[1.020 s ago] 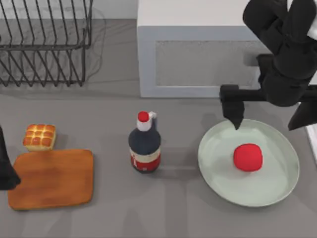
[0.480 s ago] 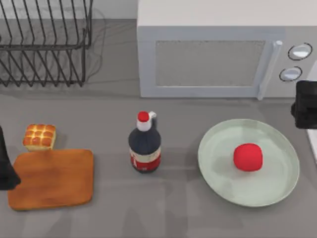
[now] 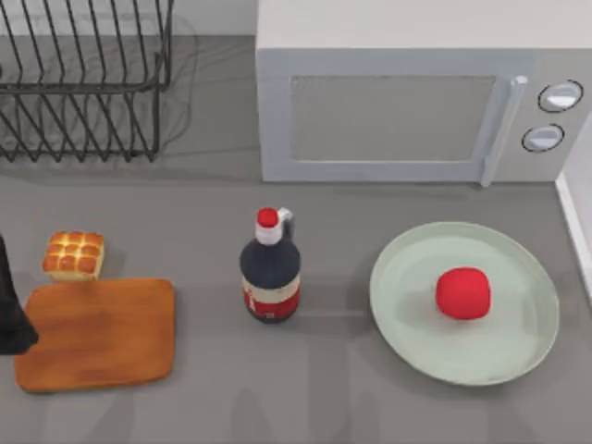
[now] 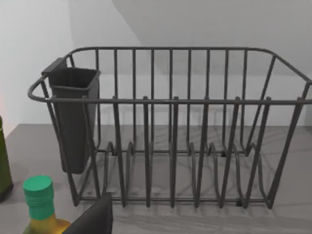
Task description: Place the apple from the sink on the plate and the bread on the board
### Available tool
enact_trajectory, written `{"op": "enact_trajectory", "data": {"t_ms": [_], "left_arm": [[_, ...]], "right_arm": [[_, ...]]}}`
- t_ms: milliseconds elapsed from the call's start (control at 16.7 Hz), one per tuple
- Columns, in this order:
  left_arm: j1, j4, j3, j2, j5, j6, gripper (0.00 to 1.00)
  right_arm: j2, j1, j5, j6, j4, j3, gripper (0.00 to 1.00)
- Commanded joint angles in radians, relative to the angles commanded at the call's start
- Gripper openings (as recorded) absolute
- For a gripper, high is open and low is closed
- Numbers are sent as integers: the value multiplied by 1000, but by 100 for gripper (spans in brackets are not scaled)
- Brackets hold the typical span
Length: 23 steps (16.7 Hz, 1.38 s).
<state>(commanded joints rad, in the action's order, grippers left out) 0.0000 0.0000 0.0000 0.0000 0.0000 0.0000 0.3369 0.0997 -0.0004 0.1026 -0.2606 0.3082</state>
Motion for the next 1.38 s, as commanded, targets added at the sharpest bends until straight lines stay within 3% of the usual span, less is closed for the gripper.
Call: {"op": "enact_trajectory", "data": {"t_ms": [360,900,1140,1380], "left_arm": [[0,0,0,0,0,0,100],[-5,-15,30,31,3,0,100],[-23,-119,186,220,11,-1,100],[-42,-303,430,552,11,-7,100]], "right_arm": [[-316,-93,0,-95,242,-288,100],[-337,-100,0,-103,261,-308,100],[-337,-100,0,-103,261,-308,100],[-337,-100,0,-103,261,-308,100]]}}
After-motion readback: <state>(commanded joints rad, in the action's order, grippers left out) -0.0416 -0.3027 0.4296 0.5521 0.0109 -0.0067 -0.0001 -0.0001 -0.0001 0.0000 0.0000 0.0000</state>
